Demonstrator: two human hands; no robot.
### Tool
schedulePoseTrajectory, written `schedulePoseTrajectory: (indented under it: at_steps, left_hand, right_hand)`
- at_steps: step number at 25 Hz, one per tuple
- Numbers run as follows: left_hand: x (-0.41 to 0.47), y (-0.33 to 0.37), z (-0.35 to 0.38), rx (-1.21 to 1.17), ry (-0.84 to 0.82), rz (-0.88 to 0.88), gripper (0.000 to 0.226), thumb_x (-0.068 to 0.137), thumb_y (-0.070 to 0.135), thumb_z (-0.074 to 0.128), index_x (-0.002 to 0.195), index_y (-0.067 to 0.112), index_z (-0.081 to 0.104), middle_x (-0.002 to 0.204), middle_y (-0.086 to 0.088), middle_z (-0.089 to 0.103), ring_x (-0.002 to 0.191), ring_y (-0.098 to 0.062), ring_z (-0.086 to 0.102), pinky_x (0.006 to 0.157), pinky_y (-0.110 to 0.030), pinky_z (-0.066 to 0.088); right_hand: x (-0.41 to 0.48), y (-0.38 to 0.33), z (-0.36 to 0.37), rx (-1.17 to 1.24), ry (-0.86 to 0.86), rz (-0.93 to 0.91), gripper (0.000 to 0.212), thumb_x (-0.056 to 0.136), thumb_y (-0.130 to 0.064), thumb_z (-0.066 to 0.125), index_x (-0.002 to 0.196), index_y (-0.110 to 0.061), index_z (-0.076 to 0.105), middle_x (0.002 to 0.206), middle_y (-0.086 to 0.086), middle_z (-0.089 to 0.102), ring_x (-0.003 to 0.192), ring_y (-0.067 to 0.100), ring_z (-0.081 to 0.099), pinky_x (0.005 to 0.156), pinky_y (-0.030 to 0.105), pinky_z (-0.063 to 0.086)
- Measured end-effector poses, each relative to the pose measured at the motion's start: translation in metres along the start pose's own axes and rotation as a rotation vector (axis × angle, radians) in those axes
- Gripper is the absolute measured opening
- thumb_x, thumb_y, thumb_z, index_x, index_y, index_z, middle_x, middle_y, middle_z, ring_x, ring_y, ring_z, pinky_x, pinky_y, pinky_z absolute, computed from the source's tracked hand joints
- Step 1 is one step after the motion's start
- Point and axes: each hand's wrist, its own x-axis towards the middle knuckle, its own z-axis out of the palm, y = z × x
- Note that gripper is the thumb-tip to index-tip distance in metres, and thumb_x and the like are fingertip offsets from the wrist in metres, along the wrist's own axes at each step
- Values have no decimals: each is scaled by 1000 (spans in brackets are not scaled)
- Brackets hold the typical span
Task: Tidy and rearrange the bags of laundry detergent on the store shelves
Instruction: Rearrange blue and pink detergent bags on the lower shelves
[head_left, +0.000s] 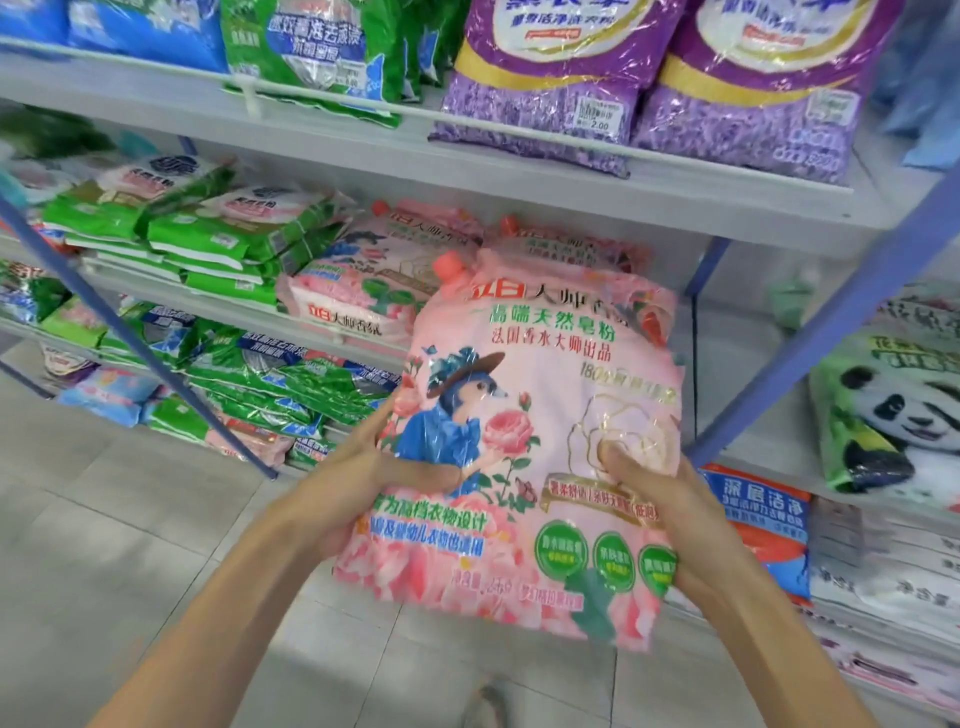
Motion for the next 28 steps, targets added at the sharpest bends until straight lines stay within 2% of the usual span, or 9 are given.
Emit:
schedulePoseTrajectory:
  at_steps: [3, 5, 8, 11, 16, 21, 23, 25, 28]
  left_hand:
    - [55, 32, 6, 59, -19, 26, 133, 41, 15, 94, 157, 30, 30, 136, 20, 45, 140, -15, 41, 116, -36, 25]
    - [81, 47, 9, 66, -37, 35, 151, 33, 22, 101, 159, 35, 19, 151, 8, 49, 137, -17, 47, 121, -46, 23]
    - [121, 64, 11, 91, -17, 89, 105, 73, 3, 83, 158, 27, 28, 110, 20, 68, 93, 3, 60, 93, -33, 30]
    - [161, 93, 20, 168, 5, 180, 49, 77, -4, 75, 115, 28, 73, 76, 21, 74, 72, 8, 67, 88, -22, 39]
    - [245, 73, 11, 267, 200, 413, 61, 72, 9, 89, 127, 8, 62, 114, -2, 73, 97, -16, 72, 77, -17, 54]
    - [235, 45, 8, 416, 220, 419, 74, 77, 49, 84, 140, 30, 49, 119, 16, 60, 102, 4, 61, 85, -16, 45]
    - [230, 42, 12, 450, 214, 440, 75, 77, 45, 84, 139, 34, 44, 112, 28, 55, 98, 17, 57, 84, -5, 42]
    - [232, 42, 16, 409, 221, 469, 88, 77, 33, 87, 150, 25, 40, 121, 25, 54, 114, 7, 56, 96, -8, 44]
    - [243, 47, 17, 294, 174, 458, 95, 78, 14, 86, 157, 17, 33, 137, 10, 49, 129, -3, 49, 81, 3, 44]
  right_hand:
    - [54, -16, -5, 17, 33, -61, 55, 71, -22, 79, 123, -19, 60, 101, 6, 80, 86, 27, 78, 70, 39, 62]
    - [86, -26, -5, 12, 11, -97, 58, 71, -22, 79, 126, -16, 61, 104, 8, 79, 91, 29, 77, 74, 40, 61]
    - [126, -43, -1, 10, 18, -136, 59, 71, -20, 80, 127, -10, 64, 107, 13, 77, 93, 32, 76, 79, 45, 61]
    - [161, -68, 2, 3, -29, -124, 35, 71, -21, 76, 104, -11, 71, 87, 10, 79, 72, 25, 76, 68, 39, 64]
    - [232, -59, -7, -174, 178, -256, 51, 79, -22, 84, 125, -9, 68, 102, 4, 79, 90, 18, 76, 81, 35, 61]
    - [210, -24, -14, -269, 186, -145, 70, 59, -39, 95, 121, -20, 68, 107, -2, 79, 101, 20, 75, 100, 43, 55]
    - [200, -22, -10, -245, 231, -189, 72, 55, -29, 97, 119, -19, 64, 106, -2, 79, 101, 21, 75, 100, 47, 54]
    - [198, -27, -8, -161, 261, -251, 65, 63, -6, 90, 121, -15, 63, 105, 2, 79, 100, 23, 75, 98, 47, 55]
    - [200, -32, -5, -108, 263, -279, 66, 64, 4, 85, 123, -17, 64, 106, 3, 79, 100, 23, 75, 96, 44, 55]
